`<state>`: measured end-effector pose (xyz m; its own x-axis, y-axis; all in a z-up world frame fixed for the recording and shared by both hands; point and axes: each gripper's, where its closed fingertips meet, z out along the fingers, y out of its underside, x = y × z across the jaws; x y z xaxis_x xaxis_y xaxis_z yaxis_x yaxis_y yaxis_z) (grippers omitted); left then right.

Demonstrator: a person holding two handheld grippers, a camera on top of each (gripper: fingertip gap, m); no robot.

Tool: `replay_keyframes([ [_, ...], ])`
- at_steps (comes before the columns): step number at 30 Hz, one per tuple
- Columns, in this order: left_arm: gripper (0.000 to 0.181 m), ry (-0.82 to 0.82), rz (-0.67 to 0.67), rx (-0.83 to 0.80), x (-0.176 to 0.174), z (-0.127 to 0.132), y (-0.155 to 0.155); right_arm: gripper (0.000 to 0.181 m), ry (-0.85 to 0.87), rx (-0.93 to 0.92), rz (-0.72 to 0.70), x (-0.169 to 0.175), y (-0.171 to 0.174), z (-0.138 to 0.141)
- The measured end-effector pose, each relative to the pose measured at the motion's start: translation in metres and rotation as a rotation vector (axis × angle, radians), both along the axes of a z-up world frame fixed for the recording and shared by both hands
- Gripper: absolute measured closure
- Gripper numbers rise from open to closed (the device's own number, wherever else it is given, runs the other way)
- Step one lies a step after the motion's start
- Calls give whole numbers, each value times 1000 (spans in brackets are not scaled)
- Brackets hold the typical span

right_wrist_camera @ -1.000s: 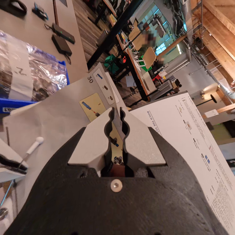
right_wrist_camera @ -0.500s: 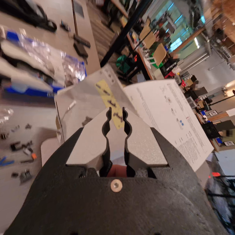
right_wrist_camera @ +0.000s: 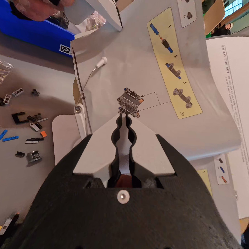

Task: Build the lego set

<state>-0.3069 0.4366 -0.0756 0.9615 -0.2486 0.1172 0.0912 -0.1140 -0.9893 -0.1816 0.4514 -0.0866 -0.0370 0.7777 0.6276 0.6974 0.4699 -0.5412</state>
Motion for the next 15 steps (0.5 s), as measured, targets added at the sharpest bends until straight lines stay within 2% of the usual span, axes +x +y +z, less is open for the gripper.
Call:
replay_keyframes([
  [4,181,-14,-9,-21,-7,-3,2,179,-14,-20,-19,-4,4,-10],
  [6,180,-28,28,-24,-15,-4,3,174,-1,-37,-8,-5,-2,-10],
  [8,164,-11,85,-11,-26,-2,-1,168,27,-39,-5,-1,-10,-1],
  [11,146,48,96,45,-27,10,-23,165,42,12,10,14,-30,17],
  [15,144,226,118,81,-21,12,-70,166,6,-29,80,42,-85,19],
])
